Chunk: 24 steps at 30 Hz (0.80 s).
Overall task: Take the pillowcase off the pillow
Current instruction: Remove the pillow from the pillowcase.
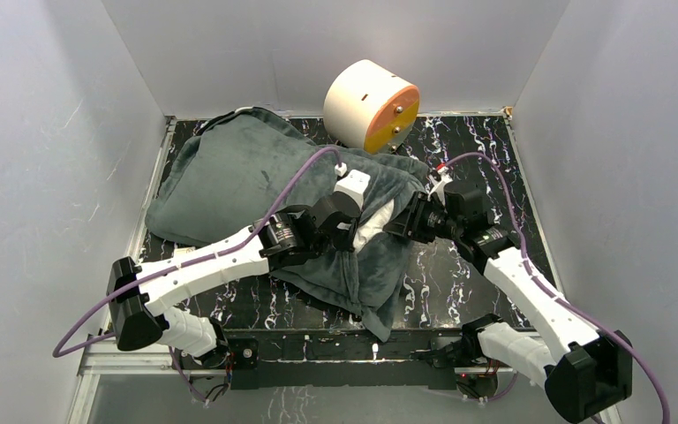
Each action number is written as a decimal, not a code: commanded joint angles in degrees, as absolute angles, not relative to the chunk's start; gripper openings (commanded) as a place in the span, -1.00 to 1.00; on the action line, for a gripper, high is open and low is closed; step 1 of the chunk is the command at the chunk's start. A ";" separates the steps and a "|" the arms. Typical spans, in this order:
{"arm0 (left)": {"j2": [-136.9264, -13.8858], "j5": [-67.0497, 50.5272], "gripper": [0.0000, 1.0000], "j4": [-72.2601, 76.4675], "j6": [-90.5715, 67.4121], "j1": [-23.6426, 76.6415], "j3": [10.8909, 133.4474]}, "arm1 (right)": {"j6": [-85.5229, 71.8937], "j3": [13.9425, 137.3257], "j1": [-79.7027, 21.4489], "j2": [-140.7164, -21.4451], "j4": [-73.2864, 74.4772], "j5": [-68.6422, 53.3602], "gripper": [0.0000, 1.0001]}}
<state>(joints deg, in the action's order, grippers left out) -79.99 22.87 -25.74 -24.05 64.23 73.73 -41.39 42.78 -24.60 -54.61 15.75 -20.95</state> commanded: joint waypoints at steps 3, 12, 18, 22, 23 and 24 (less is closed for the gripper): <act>-78.82 30.09 -1.00 -31.01 -25.47 63.97 73.89 | -34.74 45.08 -24.43 -54.02 24.73 1.40 -0.61; -68.11 33.03 -1.00 -38.19 -30.35 51.56 66.27 | -33.33 39.18 -24.13 -47.16 29.57 25.27 -1.00; -66.50 14.56 -1.00 -27.82 -23.28 51.32 62.87 | -34.48 33.15 -24.06 -55.30 17.45 -8.77 -1.00; -72.75 6.15 -0.69 -26.98 -20.55 51.25 69.53 | -36.16 32.24 -24.07 -58.75 13.13 -15.10 -1.00; -74.57 5.08 -0.38 -26.74 -19.59 51.35 72.88 | -35.61 32.44 -24.05 -58.32 13.10 -14.77 -1.00; -76.77 4.27 -0.23 -26.83 -18.13 51.41 77.28 | -34.95 32.70 -24.02 -57.63 13.16 -14.10 -1.00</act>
